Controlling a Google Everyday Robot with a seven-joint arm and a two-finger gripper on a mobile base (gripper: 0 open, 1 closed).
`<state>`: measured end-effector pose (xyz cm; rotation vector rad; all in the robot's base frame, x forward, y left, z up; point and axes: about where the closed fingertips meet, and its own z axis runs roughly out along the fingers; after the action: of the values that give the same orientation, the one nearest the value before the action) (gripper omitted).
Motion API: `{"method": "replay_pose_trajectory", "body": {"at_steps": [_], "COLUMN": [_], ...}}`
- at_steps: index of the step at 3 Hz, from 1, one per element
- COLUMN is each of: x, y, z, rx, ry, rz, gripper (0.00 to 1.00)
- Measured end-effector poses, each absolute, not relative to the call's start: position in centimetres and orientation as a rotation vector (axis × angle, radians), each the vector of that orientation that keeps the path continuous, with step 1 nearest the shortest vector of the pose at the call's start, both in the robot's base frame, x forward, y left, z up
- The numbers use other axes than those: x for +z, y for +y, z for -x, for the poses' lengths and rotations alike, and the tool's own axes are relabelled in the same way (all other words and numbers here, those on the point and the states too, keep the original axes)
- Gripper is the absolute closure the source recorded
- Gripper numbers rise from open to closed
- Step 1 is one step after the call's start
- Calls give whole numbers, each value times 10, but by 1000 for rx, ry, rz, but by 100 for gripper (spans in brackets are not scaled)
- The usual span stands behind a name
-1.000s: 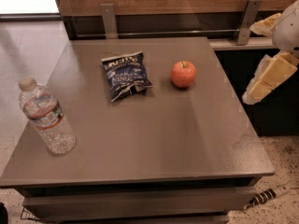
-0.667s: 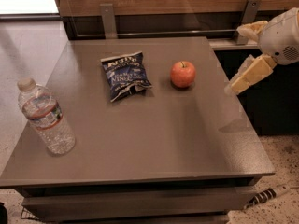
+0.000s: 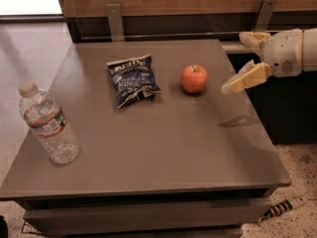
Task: Move apple near water bottle
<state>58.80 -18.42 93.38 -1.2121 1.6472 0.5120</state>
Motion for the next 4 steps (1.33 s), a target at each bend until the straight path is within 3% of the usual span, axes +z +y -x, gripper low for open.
{"method": "replay_pose_trajectory", "body": {"at_steps": [4], "x": [849], "y": [-178], "z": [-632], "rx": [655], "ry": [1728], "rz": [1092], "gripper": [0]}}
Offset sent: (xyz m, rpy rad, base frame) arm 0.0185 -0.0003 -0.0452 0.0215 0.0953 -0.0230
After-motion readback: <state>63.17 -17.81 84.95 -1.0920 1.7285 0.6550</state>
